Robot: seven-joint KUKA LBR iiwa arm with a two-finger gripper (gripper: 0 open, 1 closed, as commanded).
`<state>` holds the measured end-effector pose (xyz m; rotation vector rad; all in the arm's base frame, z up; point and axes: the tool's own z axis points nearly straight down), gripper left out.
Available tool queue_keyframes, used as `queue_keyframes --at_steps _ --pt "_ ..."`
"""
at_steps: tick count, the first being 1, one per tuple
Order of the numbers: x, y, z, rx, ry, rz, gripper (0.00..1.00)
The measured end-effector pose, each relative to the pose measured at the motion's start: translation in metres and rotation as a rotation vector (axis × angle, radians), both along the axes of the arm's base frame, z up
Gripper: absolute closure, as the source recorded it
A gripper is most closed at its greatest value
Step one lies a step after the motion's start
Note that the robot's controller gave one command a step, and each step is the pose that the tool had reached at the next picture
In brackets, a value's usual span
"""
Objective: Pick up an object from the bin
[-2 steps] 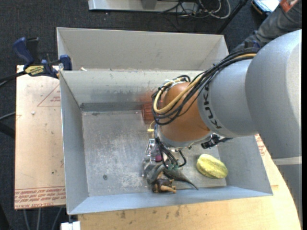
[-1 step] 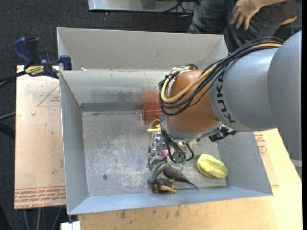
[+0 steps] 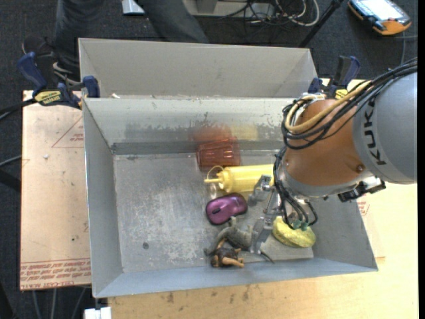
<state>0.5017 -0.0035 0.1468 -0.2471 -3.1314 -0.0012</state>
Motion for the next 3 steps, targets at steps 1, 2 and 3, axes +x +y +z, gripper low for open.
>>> queue_keyframes --at_steps 1,2,3 --pt "-0.009 -0.038 0.004 -0.004 0.001 -0.033 0.00" --pt "-0.006 -0.017 -0.072 -0.004 -0.012 0.271 1.00" --pt "-0.006 -0.017 -0.072 -0.004 -0.012 0.271 1.00"
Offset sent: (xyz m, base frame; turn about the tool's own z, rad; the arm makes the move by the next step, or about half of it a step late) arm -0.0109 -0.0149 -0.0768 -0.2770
